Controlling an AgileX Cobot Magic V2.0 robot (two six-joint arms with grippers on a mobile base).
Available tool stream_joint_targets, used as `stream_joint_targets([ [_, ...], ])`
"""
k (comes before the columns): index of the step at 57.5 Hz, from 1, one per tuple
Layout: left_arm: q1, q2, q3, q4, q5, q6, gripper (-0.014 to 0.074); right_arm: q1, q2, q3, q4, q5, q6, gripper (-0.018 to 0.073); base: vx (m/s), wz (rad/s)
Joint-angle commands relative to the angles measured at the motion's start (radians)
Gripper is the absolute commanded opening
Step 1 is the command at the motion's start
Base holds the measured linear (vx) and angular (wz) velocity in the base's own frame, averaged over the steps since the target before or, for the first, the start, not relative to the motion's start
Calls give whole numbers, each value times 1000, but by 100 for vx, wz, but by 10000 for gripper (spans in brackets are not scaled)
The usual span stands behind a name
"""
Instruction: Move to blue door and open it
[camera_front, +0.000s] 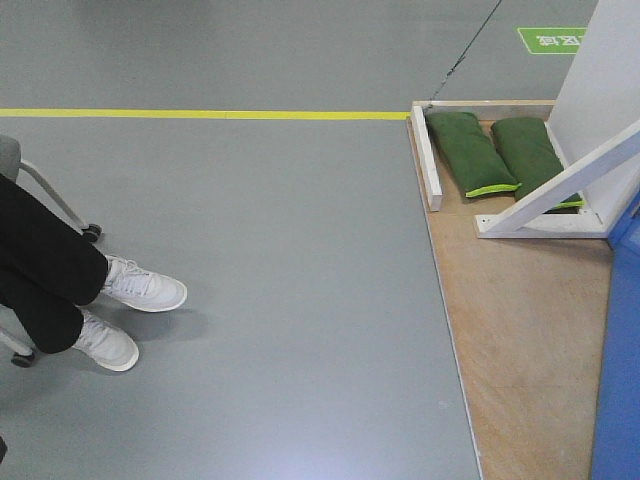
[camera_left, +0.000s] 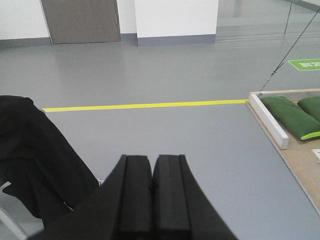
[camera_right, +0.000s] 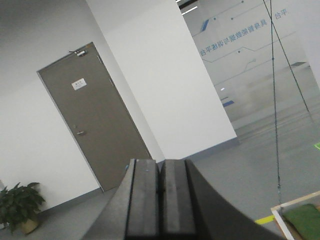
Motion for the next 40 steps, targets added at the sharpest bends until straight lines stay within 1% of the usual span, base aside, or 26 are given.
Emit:
stream_joint_targets([
  [1,-7,-13,-26,-2,-85,-7,73,28,71,-89,30,-107,-4,12,0,0],
  [7,-7,-13,-26,-2,-85,-7,73,35,125,-139,126,-110,-4,12,0,0],
  [10,-7,-13,-26,-2,-85,-7,73,16,146,-158,193,-109,-4,12,0,0],
  [13,-7,-13,-26,-2,-85,-7,73,-21,166,-173,301,-110,-4,12,0,0],
  [15,-7,-13,-26,-2,-85,-7,73,-56,174,-180,364,-108,-4,12,0,0],
  [20,-7,-13,-26,-2,-85,-7,73,-180,191,-191,581,-103,-4,12,0,0],
  [25,-7,-13,-26,-2,-85,-7,73,-291,194,-193,751,-107,-4,12,0,0],
  [28,-7,-13,-26,-2,-85,-7,73,-365,194,-194,822,-107,-4,12,0,0],
  [31,-7,-13,-26,-2,-85,-7,73,-422,194,-201,885,-106,-4,12,0,0],
  [40,-7,-13,-26,-2,-85,-7,73,-572,200,-251,1035,-120,-4,12,0,0],
])
